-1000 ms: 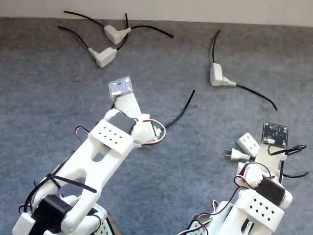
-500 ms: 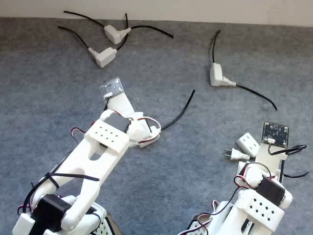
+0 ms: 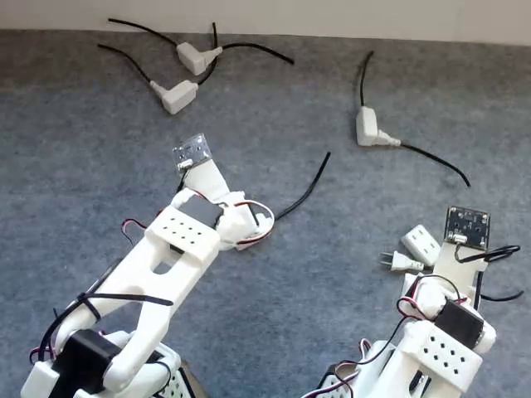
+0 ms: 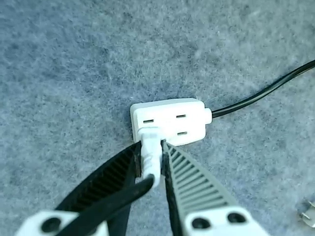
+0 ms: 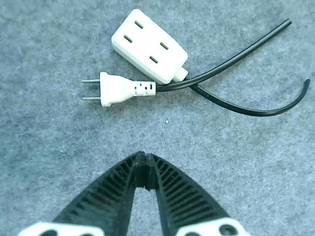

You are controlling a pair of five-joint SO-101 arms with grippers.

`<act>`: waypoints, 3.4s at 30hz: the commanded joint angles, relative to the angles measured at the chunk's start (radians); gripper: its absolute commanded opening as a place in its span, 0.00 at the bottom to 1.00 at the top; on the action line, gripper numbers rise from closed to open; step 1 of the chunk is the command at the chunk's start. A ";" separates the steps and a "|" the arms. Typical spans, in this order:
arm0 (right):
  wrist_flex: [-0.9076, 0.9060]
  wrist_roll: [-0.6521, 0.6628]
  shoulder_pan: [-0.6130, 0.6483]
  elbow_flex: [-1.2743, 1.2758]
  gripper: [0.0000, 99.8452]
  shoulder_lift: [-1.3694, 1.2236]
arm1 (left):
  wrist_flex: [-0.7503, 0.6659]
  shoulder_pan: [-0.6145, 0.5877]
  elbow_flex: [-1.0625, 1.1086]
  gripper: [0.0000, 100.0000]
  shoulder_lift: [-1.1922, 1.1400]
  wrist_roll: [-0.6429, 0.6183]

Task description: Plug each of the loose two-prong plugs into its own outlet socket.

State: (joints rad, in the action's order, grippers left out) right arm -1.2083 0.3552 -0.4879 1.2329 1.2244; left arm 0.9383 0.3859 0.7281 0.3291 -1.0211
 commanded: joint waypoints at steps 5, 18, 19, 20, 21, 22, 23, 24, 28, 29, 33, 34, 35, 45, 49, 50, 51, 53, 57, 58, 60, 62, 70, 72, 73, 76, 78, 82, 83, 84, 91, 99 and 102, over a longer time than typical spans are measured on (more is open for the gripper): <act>0.016 -0.011 -0.007 0.012 0.01 0.016 | -0.095 -0.016 0.036 0.01 0.005 -0.006; 0.016 -0.011 -0.007 0.012 0.01 0.016 | -0.098 -0.064 0.065 0.01 0.007 -0.006; 0.016 -0.011 -0.007 0.012 0.01 0.016 | -0.098 -0.064 0.068 0.01 0.007 -0.006; 0.016 -0.011 -0.007 0.012 0.01 0.016 | -0.098 -0.064 0.068 0.01 0.007 -0.005; 0.016 -0.011 -0.007 0.012 0.01 0.016 | -0.097 -0.064 0.070 0.01 0.007 -0.005; 0.016 -0.011 -0.007 0.012 0.01 0.016 | -0.095 -0.064 0.070 0.01 0.007 -0.005; 0.016 -0.011 -0.007 0.012 0.01 0.016 | -0.081 -0.064 0.070 0.01 0.007 -0.005; 0.016 -0.011 -0.007 0.012 0.01 0.016 | -0.060 -0.064 0.064 0.01 0.012 -0.005; 0.016 -0.011 -0.007 0.012 0.01 0.016 | -0.017 -0.071 0.061 0.01 0.016 -0.005; 0.016 -0.011 -0.007 0.012 0.01 0.016 | -0.014 -0.073 0.061 0.01 0.016 -0.005; 0.016 -0.011 -0.007 0.012 0.01 0.016 | -0.018 -0.074 0.061 0.01 0.013 -0.005; 0.016 -0.011 -0.007 0.012 0.01 0.016 | -0.018 -0.074 0.061 0.01 0.008 -0.005; 0.016 -0.011 -0.007 0.012 0.01 0.016 | -0.018 -0.074 0.061 0.01 0.007 -0.005; 0.016 -0.009 -0.007 0.012 0.01 0.016 | -0.011 -0.097 -0.044 0.01 -0.225 -0.002; 0.016 -0.005 -0.010 0.012 0.01 0.016 | 0.091 -0.136 -0.156 0.01 -0.369 0.002; 0.016 -0.005 -0.010 0.012 0.01 0.016 | 0.109 -0.137 -0.180 0.01 -0.398 0.002; 0.016 -0.005 -0.010 0.012 0.01 0.016 | 0.127 -0.137 -0.203 0.01 -0.423 0.002; 0.016 -0.005 -0.010 0.012 0.01 0.016 | 0.167 -0.136 -0.252 0.01 -0.470 0.002; 0.016 -0.005 -0.013 0.012 0.01 0.016 | 0.249 -0.088 -0.300 0.01 -0.493 0.124; 0.016 -0.003 -0.015 0.012 0.01 0.016 | 0.256 -0.058 -0.300 0.01 -0.486 0.167; 0.016 -0.005 -0.012 0.012 0.01 0.016 | 0.262 0.005 -0.298 0.01 -0.463 0.213; 0.016 -0.008 -0.008 0.012 0.01 0.016 | 0.264 0.051 -0.298 0.01 -0.446 0.236; 0.016 -0.008 -0.008 0.012 0.01 0.016 | 0.336 0.067 -0.306 0.01 -0.492 0.548; 0.016 -0.009 -0.007 0.012 0.01 0.016 | 0.368 0.067 -0.308 0.01 -0.504 0.700; 0.016 -0.009 -0.007 0.012 0.01 0.016 | 0.390 0.067 -0.308 0.01 -0.512 0.801; 0.016 -0.009 -0.007 0.012 0.01 0.018 | 0.427 0.054 -0.306 0.01 -0.506 1.111; 0.016 -0.009 -0.007 0.012 0.01 0.018 | 0.431 0.016 -0.308 0.01 -0.503 1.292; 0.016 -0.006 -0.012 0.012 0.01 0.018 | 0.400 -0.094 -0.321 0.01 -0.512 1.401; 0.016 -0.006 -0.012 0.012 0.01 0.018 | 0.397 -0.119 -0.321 0.01 -0.512 1.389; 0.016 -0.006 -0.008 0.012 0.01 0.018 | 0.396 -0.140 -0.323 0.01 -0.512 1.375; 0.016 -0.009 -0.007 0.007 0.01 0.018 | 0.404 -0.255 -0.349 0.15 -0.501 1.295; 0.016 -0.003 -0.007 0.010 0.01 0.018 | 0.629 -0.242 -0.501 0.22 -0.501 1.293; 0.016 -0.002 -0.007 0.010 0.01 0.018 | 0.747 -0.236 -0.568 0.25 -0.501 1.269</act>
State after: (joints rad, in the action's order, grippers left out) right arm -1.2083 0.3552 -0.4910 1.2513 1.2244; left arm 1.5367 0.1358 0.2539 -0.1818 0.2770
